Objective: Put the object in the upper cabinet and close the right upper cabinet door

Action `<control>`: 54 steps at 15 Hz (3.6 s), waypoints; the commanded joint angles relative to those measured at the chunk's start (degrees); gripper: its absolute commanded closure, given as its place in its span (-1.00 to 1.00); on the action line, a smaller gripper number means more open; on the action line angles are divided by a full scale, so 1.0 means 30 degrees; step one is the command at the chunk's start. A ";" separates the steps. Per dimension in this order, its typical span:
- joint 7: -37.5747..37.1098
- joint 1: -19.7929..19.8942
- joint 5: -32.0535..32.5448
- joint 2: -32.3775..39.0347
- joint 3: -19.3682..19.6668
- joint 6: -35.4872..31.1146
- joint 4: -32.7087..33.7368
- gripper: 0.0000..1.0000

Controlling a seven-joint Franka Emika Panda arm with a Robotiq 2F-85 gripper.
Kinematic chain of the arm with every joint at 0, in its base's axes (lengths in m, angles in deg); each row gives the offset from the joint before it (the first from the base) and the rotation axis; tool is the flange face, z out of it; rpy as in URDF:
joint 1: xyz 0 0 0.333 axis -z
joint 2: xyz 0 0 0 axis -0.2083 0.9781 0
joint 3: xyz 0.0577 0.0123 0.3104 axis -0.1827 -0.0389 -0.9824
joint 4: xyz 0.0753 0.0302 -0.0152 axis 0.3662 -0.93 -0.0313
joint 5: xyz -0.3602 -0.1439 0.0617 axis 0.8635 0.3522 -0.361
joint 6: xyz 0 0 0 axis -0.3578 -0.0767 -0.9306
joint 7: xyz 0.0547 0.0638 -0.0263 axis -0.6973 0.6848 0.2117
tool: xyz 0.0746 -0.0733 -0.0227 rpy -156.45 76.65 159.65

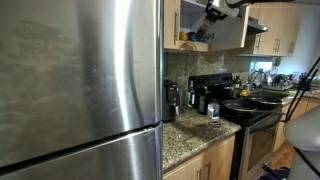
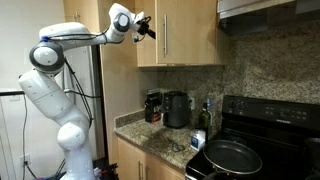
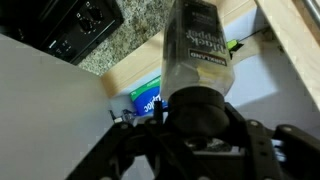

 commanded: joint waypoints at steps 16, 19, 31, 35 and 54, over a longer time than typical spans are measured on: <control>-0.8190 -0.0635 0.0560 0.6273 0.0041 -0.0481 0.6735 0.35; -0.8645 -0.1836 0.2797 0.7397 0.0756 0.2526 0.9022 0.35; -0.9403 -0.4111 0.4061 1.0661 0.1418 0.4410 1.4190 -0.15; -0.9252 -0.4117 0.3205 1.2010 0.1408 0.4632 1.4603 0.35; -0.6060 -0.1737 -0.8846 1.6506 0.0008 1.1135 1.9009 0.35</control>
